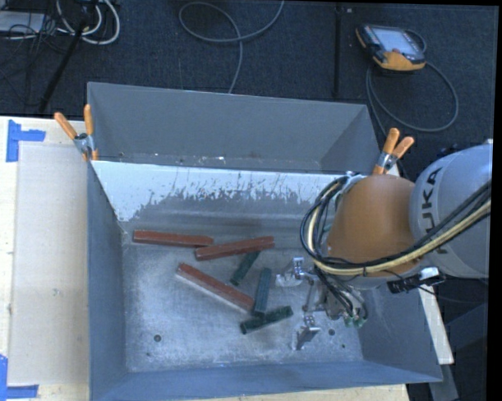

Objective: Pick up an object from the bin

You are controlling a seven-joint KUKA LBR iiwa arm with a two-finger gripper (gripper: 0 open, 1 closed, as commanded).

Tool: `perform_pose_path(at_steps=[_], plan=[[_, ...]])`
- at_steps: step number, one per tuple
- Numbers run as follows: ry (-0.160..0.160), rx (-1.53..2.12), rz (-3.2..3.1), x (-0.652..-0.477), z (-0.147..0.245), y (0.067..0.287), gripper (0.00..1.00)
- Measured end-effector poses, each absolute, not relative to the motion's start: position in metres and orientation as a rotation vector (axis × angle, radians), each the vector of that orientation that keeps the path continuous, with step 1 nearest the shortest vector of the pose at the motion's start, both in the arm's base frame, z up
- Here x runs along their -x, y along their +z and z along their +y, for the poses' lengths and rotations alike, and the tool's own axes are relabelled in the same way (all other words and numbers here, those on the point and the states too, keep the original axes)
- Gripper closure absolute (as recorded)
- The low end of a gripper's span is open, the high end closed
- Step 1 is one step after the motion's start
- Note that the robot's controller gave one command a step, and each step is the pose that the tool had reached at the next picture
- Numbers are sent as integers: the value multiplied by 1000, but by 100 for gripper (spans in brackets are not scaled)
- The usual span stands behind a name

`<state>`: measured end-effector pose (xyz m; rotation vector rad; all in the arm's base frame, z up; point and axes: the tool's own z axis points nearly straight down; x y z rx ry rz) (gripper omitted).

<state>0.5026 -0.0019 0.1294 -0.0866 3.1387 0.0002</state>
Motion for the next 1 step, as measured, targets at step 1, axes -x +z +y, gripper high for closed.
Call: perform_pose_path(at_steps=[1], plan=[[1, 144, 3130, -509, -15, 76, 100]])
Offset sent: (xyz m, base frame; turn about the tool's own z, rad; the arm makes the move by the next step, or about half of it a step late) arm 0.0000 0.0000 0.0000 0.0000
